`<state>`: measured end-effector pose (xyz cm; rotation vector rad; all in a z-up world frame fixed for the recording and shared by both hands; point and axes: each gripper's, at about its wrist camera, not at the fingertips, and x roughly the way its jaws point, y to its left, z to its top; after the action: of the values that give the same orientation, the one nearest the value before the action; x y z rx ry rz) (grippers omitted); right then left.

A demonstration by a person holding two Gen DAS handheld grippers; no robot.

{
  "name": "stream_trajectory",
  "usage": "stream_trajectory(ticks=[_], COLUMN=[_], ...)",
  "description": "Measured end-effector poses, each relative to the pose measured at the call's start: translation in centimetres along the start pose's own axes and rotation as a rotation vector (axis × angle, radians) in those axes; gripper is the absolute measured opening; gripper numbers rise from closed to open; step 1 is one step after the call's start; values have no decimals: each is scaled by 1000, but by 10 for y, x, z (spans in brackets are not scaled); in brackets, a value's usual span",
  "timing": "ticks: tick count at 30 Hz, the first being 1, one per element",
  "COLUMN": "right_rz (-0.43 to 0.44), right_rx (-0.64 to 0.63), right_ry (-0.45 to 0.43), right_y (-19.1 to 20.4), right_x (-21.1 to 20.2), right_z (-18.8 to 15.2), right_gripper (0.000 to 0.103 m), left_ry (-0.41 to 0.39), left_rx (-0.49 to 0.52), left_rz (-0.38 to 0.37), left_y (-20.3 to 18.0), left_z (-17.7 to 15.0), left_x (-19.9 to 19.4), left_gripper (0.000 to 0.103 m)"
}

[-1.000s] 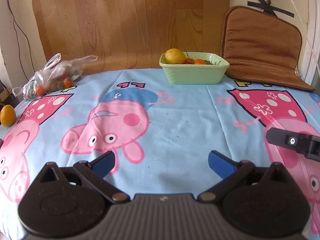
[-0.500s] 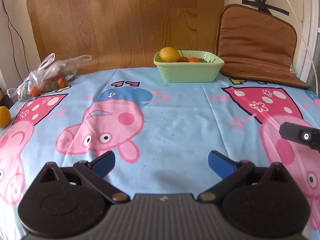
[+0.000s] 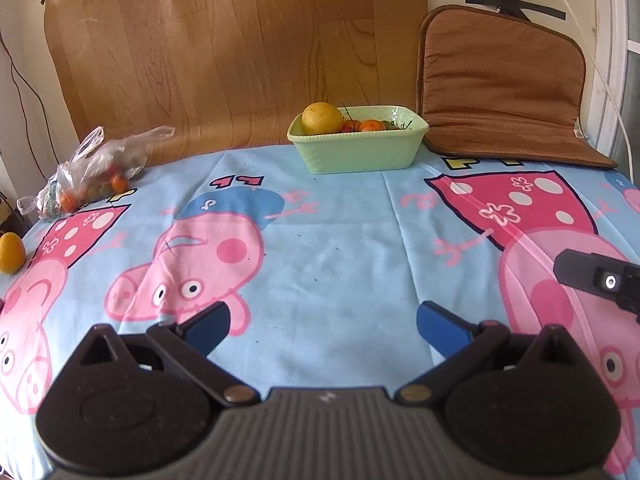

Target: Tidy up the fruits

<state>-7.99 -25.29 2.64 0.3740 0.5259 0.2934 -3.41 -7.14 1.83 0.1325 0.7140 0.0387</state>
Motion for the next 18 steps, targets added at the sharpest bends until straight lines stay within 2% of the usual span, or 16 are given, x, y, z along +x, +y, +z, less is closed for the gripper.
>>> stream_trajectory(ticks=[18], right_rz=[3], right_rx=[36], right_ry=[5], right_y=[-13], right_x=[0], right_z=[-10], right_gripper=[49], left_ry=[23], left_rx=[44], left_rz=[2], left_y=[-23], left_z=[2], left_x=[10], left_gripper=[103])
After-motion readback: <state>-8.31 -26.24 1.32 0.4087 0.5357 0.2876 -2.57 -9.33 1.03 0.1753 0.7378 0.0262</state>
